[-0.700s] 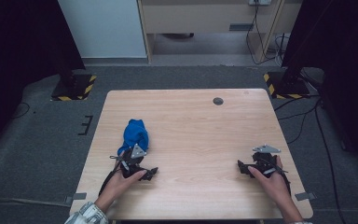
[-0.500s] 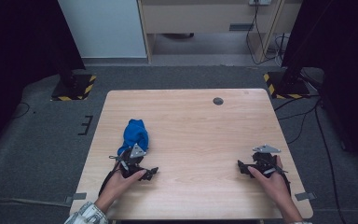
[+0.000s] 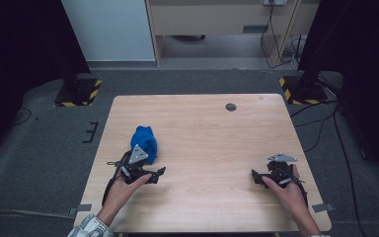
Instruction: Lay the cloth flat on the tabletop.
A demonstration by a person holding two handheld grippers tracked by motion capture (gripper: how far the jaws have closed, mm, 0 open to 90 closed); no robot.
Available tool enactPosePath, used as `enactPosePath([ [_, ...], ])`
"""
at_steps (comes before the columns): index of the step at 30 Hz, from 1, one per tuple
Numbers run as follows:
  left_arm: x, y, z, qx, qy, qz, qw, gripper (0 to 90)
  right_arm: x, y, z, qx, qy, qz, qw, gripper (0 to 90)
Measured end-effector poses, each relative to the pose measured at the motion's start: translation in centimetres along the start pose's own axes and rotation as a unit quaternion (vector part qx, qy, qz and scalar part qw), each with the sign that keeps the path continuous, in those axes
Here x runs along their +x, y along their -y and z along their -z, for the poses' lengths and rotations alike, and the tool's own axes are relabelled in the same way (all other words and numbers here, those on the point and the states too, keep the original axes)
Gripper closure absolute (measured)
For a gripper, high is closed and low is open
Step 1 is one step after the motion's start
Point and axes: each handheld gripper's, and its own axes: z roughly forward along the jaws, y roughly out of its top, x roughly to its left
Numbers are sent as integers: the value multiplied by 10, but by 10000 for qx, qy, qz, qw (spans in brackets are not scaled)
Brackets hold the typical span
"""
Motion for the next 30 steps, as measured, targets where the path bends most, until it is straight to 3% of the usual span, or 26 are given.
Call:
enactPosePath([
  [2, 6, -5, 4, -121, -203, 51, 9997, 67, 0, 0, 0, 0, 0, -2, 10000, 5],
  [4, 10, -8, 6, -208, -250, 152, 9994, 83, 0, 0, 0, 0, 1, -1, 10000, 5],
  [5, 20, -13, 8, -299, -299, 297, 9987, 84, 0, 0, 0, 0, 1, -2, 10000, 5],
  [8, 31, -18, 6, -269, -415, 289, 9984, 84, 0, 0, 0, -1, 1, -2, 10000, 5],
  [11, 52, -25, -2, -365, -605, 490, 9963, 89, 0, 0, 0, -1, 0, 0, 10000, 5],
  [14, 61, -25, -10, -329, -740, 414, 9959, 91, 0, 0, 0, -1, 0, -2, 10000, 5],
  [16, 63, -22, -14, -208, -958, 310, 9947, 100, 0, 0, 0, 0, 1, -1, 10000, 5],
  [18, 64, -17, -16, -182, -849, 315, 9957, 100, 0, 0, 0, 0, 0, 1, 10000, 5],
  [22, 63, -3, -19, -118, -935, 453, 9945, 101, 0, 0, 0, 0, 0, -1, 10000, 5],
  [24, 63, 3, -20, 23, -963, 377, 9946, 101, 0, 0, 0, 0, 0, -1, 10000, 5],
  [30, 67, 8, -16, 15, -1071, 415, 9934, 107, 0, 0, 0, 11, -8, 0, 10000, 5],
])
